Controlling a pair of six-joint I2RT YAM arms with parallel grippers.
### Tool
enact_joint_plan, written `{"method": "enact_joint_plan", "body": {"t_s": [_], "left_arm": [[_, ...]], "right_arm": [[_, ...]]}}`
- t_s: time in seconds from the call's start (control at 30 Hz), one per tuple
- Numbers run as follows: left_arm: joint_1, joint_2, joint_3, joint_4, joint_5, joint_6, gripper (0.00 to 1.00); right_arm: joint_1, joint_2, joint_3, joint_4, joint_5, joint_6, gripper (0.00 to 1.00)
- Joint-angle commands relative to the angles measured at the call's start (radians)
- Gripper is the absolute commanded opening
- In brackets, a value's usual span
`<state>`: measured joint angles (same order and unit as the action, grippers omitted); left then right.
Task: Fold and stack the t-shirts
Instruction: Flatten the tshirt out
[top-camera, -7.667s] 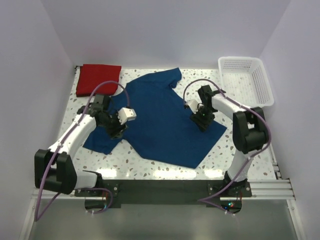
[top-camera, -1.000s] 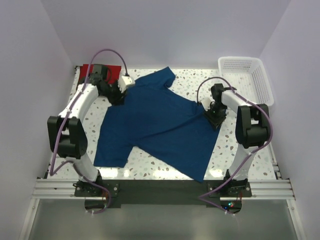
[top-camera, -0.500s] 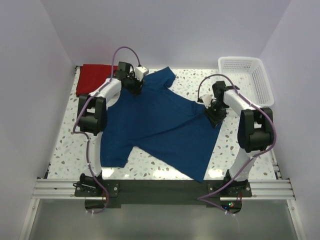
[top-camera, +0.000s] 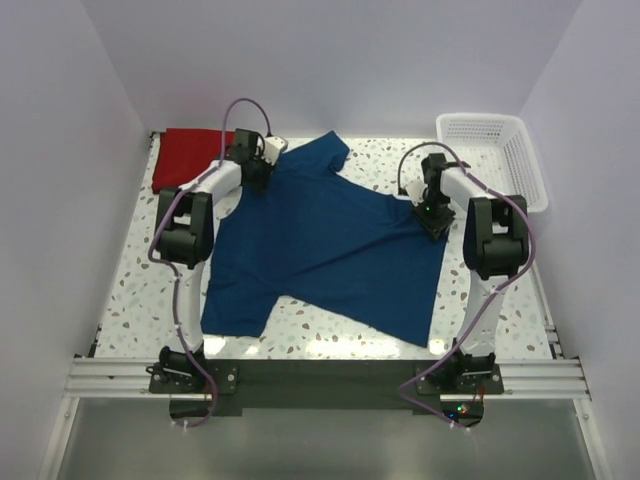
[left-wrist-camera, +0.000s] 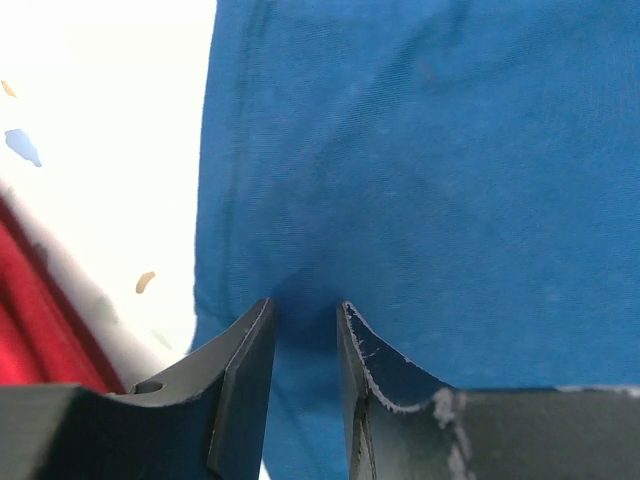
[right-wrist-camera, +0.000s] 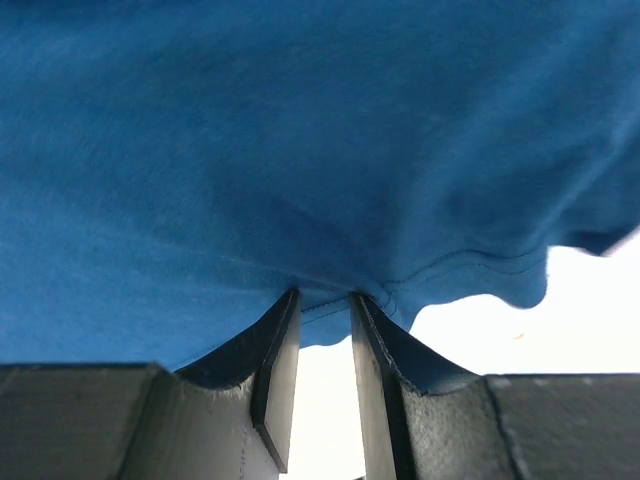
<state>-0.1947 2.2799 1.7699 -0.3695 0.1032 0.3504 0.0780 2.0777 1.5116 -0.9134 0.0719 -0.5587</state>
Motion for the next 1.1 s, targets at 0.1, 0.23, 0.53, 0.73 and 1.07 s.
{"method": "enact_joint_plan", "body": {"t_s": [0.1, 0.23, 0.53, 0.73, 1.07], "left_arm": [[0.014, 0.095, 0.126, -0.006, -0.132, -0.059, 0.33], [0.038, 0.145, 0.184, -0.043, -0.186, -0.085, 0.28], [0.046, -0.037, -0.075, 0.012, -0.209, -0.073, 0.17], [0.041, -0.154, -0.211, 0.017, -0.114, -0.059, 0.2], [0.041, -0.368, -0.246, -0.009, -0.013, 0.016, 0.47]], "right_arm": [[-0.018, 0.153, 0.186, 0.088, 0.057, -0.015, 0.31], [-0.018, 0.162, 0.207, 0.077, 0.075, -0.035, 0.32], [-0.012, 0.027, 0.042, 0.085, 0.017, -0.04, 0.37], [-0.014, -0.014, 0.033, 0.056, -0.009, -0.047, 0.45], [0.019, -0.191, 0.032, -0.099, -0.178, -0.055, 0.5]]}}
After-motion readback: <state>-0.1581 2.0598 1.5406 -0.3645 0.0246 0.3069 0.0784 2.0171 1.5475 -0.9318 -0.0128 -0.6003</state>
